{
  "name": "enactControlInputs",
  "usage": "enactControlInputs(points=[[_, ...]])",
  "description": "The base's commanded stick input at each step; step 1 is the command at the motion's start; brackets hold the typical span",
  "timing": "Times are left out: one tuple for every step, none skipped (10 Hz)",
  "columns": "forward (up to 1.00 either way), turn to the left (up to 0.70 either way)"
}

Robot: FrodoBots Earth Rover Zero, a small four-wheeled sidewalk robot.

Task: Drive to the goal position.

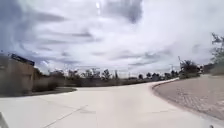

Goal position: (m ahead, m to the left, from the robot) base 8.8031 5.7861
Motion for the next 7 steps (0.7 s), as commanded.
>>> enactControlInputs(points=[[0.85, 0.0], [0.85, 0.0], [0.85, 0.0], [0.85, 0.0], [0.85, 0.0], [0.85, 0.0], [0.85, 0.0]])
